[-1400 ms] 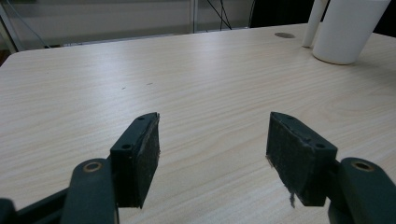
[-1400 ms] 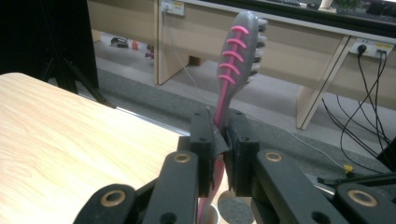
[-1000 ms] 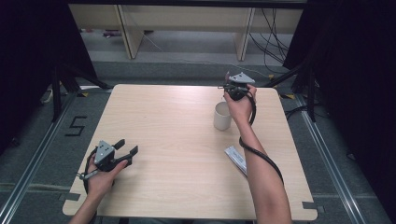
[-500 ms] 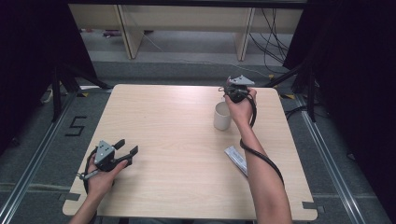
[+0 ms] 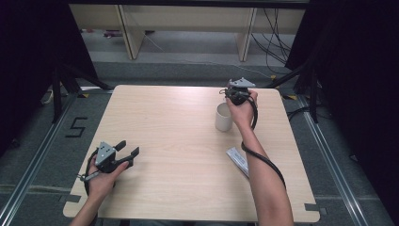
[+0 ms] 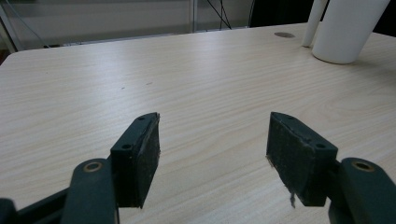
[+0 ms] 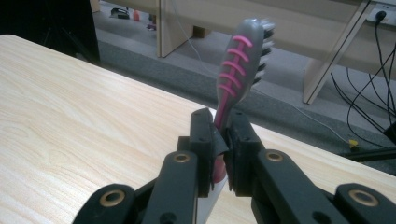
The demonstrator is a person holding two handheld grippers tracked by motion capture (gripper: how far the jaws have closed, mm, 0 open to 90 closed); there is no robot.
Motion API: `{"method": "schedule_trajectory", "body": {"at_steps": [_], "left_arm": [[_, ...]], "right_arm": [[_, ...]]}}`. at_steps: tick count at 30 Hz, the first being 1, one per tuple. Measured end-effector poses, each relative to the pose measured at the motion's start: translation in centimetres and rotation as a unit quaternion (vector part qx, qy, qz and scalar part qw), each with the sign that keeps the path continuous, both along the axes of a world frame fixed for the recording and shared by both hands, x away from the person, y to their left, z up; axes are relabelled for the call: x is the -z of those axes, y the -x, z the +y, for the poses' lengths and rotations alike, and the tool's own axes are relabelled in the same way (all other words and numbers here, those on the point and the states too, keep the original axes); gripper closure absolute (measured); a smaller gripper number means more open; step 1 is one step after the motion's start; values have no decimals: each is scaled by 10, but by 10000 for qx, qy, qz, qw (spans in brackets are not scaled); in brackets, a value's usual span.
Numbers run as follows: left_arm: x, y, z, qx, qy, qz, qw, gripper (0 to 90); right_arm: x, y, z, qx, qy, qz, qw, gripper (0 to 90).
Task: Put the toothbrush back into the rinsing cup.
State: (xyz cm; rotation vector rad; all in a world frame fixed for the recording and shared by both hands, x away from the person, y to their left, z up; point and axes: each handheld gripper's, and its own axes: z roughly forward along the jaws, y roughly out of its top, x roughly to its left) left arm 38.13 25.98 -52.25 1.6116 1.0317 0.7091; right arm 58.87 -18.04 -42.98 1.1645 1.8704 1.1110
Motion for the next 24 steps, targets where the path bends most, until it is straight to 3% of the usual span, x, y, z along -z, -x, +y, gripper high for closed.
{"method": "schedule_trajectory", "body": {"at_steps": [5,7,11,14,24], "left_arm": [[0,0,0,11,23,-20,10000,348],[0,0,0,-3,-2,-2,10000,348],[0,0,0,-7,15,-1,10000,348],[0,0,0,-5,12,2,10000,348],[0,-1,0,11,21,16,10000,348]], "right_arm": [[1,1,0,19,-5,18,10000,813],[1,0,0,-68,26,162,9998,725],[1,2,0,24,24,219,9998,635],[-2,5,1,63,-64,458,9989,542],[-13,26,-9,5,0,951,9955,482]]}}
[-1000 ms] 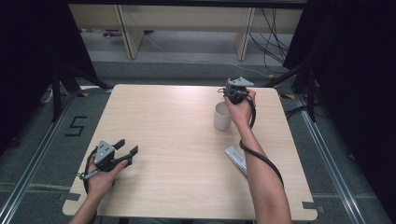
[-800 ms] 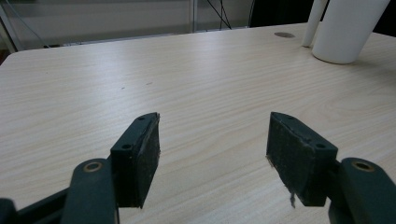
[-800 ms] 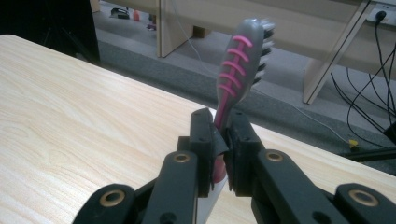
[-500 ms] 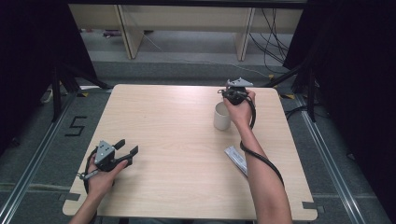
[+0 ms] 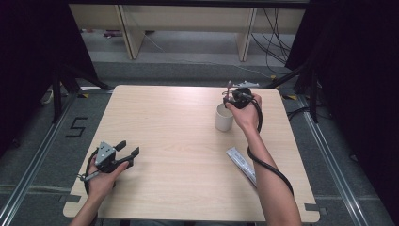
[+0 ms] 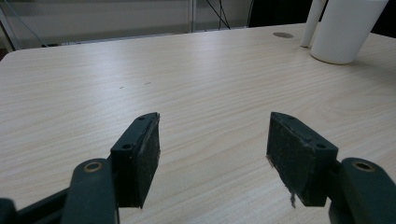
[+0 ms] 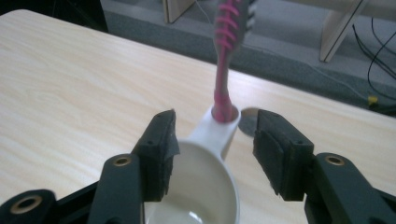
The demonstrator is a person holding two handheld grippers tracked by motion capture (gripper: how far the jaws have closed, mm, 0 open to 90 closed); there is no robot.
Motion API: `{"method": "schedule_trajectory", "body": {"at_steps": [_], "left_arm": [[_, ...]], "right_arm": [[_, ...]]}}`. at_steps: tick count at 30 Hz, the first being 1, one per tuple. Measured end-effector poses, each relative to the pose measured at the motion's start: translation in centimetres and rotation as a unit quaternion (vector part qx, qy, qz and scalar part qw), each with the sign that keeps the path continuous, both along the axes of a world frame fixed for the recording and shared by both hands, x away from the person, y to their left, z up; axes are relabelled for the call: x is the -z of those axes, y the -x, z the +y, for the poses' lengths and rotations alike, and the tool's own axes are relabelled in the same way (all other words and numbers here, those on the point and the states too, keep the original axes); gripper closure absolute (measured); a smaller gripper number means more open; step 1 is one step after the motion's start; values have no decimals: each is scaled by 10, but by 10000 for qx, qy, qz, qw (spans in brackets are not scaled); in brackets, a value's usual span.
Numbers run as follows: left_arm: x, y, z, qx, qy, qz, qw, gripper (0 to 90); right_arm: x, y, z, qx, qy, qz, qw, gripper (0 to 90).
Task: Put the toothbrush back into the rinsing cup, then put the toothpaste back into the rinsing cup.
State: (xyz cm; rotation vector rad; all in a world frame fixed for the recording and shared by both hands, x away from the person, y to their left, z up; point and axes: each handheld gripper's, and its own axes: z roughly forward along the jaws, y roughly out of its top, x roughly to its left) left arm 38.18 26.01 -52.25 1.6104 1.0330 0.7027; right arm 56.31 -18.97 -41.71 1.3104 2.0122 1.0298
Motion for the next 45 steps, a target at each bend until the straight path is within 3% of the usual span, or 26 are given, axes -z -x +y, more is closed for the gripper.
{"method": "schedule_trajectory", "body": {"at_steps": [3,7,8,13,14,15,18,24,27,31,32,33,36,37,38,40,41,42,43,44,45], "left_arm": [[0,0,0,-13,18,4,10000,347],[0,0,1,-46,61,29,10000,346],[0,-1,1,-61,57,40,10000,346],[0,-1,1,-75,37,42,10000,346],[0,0,1,-70,46,31,10000,347],[0,0,1,-74,60,17,10000,346],[0,0,1,-88,88,-3,9999,346],[1,1,1,-80,105,-71,9999,348],[0,3,2,-104,74,-14,9999,347],[0,3,1,-117,54,-36,9999,348],[0,3,1,-123,54,-36,9999,348],[0,3,1,-123,72,-39,9999,347],[0,2,0,-109,36,22,9999,346],[0,1,0,-85,16,21,10000,346],[0,1,0,-68,-14,38,10000,346],[0,0,-2,-22,-12,-16,10000,346],[0,1,-2,-12,-26,-10,10000,346],[0,1,-2,-15,-54,3,10000,346],[0,0,-3,29,-17,-33,10000,346],[1,0,-3,49,-15,-40,10000,346],[1,0,-3,72,-18,-44,10000,345]], "right_arm": [[-4,11,-9,61,-46,222,9997,471],[-9,23,-22,-80,-114,465,9988,469],[-10,27,-23,-68,-160,656,9977,467],[-7,38,-29,-306,101,1090,9935,460],[-6,39,-31,-491,82,1175,9918,460],[-4,42,-30,-342,94,1141,9928,460],[-3,48,-32,-353,213,1204,9919,461],[-4,60,-33,-302,172,1228,9918,464],[-9,68,-35,-316,267,1497,9879,464],[-8,73,-37,-338,292,1617,9858,467],[-6,74,-39,-383,453,1641,9847,468],[-6,75,-40,-332,375,1811,9822,468],[-3,78,-45,-270,535,1956,9788,471],[-1,82,-47,-228,552,2136,9751,471],[-1,82,-47,-228,552,2136,9751,471],[-1,87,-48,-113,592,2368,9697,471],[1,89,-49,-167,625,2400,9686,471],[1,93,-48,-30,639,2636,9625,474],[1,96,-48,-27,701,2725,9596,480],[2,99,-49,-101,794,2730,9587,483],[3,102,-49,-121,824,2879,9540,485]]}}
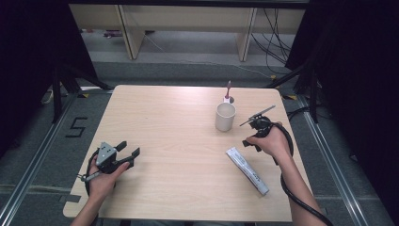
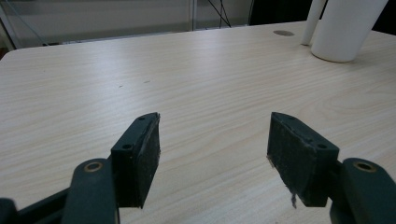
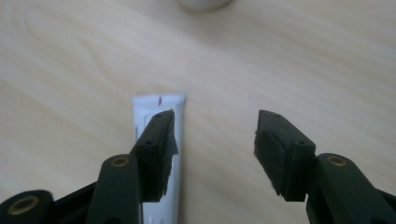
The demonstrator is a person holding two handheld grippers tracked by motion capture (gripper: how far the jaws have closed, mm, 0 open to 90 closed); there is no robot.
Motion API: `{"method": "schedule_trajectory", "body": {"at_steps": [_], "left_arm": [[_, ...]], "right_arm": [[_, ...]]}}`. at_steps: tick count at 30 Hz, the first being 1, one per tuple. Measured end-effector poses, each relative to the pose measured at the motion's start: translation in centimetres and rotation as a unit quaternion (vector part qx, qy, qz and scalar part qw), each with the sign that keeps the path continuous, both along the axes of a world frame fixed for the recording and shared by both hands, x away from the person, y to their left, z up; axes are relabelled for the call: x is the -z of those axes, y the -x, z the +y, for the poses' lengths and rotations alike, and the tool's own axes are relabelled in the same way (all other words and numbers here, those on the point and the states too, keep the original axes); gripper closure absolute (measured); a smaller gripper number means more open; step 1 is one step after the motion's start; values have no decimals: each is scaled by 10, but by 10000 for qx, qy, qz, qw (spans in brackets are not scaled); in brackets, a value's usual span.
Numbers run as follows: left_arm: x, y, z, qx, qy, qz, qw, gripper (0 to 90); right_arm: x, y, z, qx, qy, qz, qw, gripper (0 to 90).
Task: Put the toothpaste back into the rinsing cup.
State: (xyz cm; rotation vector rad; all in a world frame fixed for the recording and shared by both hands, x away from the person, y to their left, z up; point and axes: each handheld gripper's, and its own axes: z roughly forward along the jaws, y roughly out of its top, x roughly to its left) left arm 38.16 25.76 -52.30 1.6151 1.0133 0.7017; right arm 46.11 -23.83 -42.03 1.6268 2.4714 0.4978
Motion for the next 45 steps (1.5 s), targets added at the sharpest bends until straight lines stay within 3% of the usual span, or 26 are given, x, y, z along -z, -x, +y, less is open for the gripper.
{"method": "schedule_trajectory", "body": {"at_steps": [1,2,3,4,5,10,14,15,16,17,26,31,33,35,37,42,43,44,45], "left_arm": [[0,0,0,-1,20,0,10000,345],[0,0,1,-2,26,-6,10000,345],[0,0,0,-13,21,0,10000,344],[0,0,0,-13,21,0,10000,344],[0,0,0,-29,-2,21,10000,344],[-1,1,-2,-33,-114,43,9999,345],[0,1,-3,-35,-86,2,10000,344],[-1,2,-2,-46,-102,26,9999,344],[-1,2,-2,-35,-104,30,9999,344],[-1,3,-2,-34,-124,31,9999,344],[-1,2,-2,-33,-78,55,9999,344],[-1,2,-2,-25,-101,46,9999,344],[-1,2,-3,-26,-100,51,9999,344],[-1,2,-3,-25,-104,50,9999,344],[-1,3,-3,-27,-101,52,9999,344],[-1,3,-3,-31,-100,56,9999,344],[-1,3,-3,-29,-100,57,9999,344],[-1,2,-3,-29,-96,62,9999,345],[-1,2,-3,-27,-98,58,9999,344]], "right_arm": [[1,6,0,-127,85,213,9997,497],[1,6,0,-127,85,213,9997,497],[4,12,2,-224,103,472,9986,503],[4,12,2,-224,103,472,9986,503],[6,13,0,-465,186,547,9972,508],[13,26,5,-585,324,970,9930,516],[19,32,7,-845,436,1150,9888,515],[22,31,6,-1059,457,1065,9876,513],[21,33,10,-931,452,1224,9871,511],[23,32,10,-1124,430,1198,9855,512],[36,23,25,-1225,695,1405,9800,500],[43,18,30,-1187,833,1514,9778,500],[46,16,30,-1257,946,1451,9768,500],[47,15,33,-1144,883,1559,9771,503],[49,13,32,-1193,1027,1528,9756,505],[52,12,37,-953,1164,1662,9746,516],[53,10,37,-1040,1148,1669,9737,518],[53,11,39,-916,1182,1703,9740,521],[53,10,38,-1030,1155,1680,9736,525]]}}
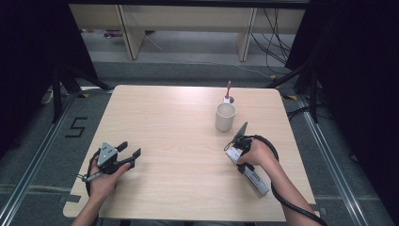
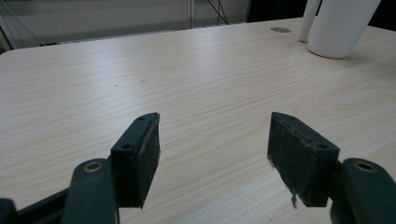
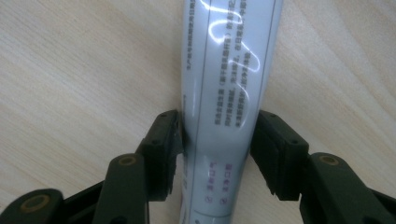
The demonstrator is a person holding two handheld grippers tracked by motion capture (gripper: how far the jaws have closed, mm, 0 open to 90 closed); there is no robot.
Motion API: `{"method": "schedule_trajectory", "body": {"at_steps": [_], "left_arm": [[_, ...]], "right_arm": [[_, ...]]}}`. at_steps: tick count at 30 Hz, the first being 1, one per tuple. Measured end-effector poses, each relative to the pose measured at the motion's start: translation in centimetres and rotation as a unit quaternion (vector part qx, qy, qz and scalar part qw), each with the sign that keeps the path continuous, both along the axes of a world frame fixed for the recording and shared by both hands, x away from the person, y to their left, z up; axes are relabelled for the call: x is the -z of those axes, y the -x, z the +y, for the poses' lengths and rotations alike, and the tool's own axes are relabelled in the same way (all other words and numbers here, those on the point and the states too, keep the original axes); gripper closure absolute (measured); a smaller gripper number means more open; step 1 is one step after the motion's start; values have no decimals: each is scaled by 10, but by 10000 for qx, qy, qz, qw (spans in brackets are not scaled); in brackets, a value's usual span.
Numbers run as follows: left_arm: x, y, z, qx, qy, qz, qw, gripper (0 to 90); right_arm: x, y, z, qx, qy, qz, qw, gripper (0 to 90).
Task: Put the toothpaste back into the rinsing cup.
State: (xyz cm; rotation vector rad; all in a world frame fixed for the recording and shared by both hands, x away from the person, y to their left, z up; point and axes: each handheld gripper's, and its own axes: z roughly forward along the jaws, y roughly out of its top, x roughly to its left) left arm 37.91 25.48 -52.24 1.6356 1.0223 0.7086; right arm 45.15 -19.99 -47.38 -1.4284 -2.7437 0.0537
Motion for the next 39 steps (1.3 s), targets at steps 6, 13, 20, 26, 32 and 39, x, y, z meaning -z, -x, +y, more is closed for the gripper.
{"method": "schedule_trajectory", "body": {"at_steps": [6,13,20,26,32,39], "left_arm": [[0,0,0,23,-14,-8,10000,345],[0,0,0,21,-4,-3,10000,344],[1,-1,0,61,23,-43,10000,344],[0,-1,0,75,15,-51,10000,344],[0,0,0,44,-21,-7,10000,344],[0,0,0,34,-25,4,10000,344]], "right_arm": [[1,-2,4,26,20,-28,10000,534],[1,-4,6,84,130,-58,9999,571],[0,-3,9,286,199,-26,9994,618],[-3,-4,8,406,157,33,9990,712],[-6,-2,6,578,29,-60,9983,752],[-12,0,1,536,-134,-269,9981,758]]}}
